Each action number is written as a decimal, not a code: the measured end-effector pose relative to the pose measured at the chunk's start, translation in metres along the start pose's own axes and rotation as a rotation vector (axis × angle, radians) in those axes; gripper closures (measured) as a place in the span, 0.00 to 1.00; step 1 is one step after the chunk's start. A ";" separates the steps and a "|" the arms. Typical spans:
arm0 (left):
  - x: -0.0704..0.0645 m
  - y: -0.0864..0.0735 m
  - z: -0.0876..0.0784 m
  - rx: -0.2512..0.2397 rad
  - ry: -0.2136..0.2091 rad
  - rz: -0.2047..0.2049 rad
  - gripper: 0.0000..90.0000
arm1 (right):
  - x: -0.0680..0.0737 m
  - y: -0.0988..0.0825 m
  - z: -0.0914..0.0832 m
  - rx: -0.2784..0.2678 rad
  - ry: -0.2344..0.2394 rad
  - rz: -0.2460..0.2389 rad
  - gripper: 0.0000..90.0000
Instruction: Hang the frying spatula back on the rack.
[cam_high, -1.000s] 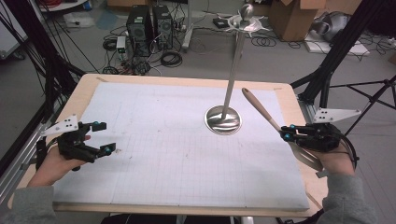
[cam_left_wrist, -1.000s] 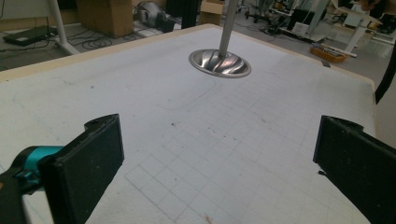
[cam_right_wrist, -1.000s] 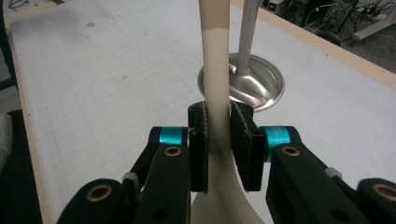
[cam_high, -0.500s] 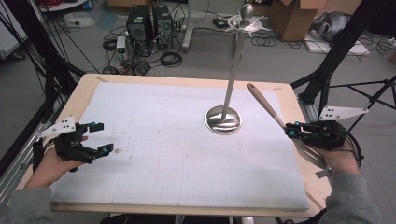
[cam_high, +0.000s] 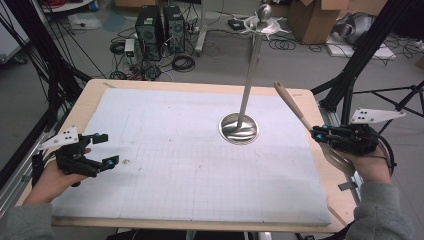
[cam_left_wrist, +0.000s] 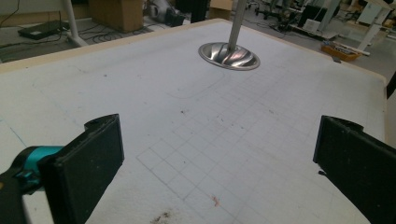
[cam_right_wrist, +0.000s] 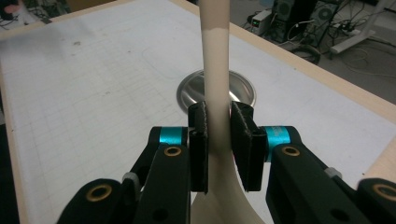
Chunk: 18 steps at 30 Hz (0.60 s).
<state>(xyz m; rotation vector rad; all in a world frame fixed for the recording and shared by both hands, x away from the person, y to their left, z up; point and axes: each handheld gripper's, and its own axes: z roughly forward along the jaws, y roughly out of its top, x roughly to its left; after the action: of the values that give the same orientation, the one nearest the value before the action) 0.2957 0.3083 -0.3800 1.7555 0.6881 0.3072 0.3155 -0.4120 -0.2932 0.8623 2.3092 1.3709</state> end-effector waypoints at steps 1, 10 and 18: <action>0.000 0.000 0.000 -0.002 0.002 0.001 0.02 | -0.001 0.000 0.000 -0.005 -0.007 0.001 0.87; 0.000 -0.002 -0.004 -0.004 0.014 0.005 0.02 | -0.007 0.002 -0.004 -0.030 -0.025 0.019 0.87; 0.000 -0.003 -0.006 -0.002 0.014 0.000 0.02 | -0.008 0.011 -0.005 -0.036 -0.062 0.004 0.87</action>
<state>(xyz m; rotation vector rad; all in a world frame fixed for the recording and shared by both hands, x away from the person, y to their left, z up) 0.2919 0.3135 -0.3811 1.7532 0.6972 0.3202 0.3225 -0.4162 -0.2814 0.8860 2.2302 1.3638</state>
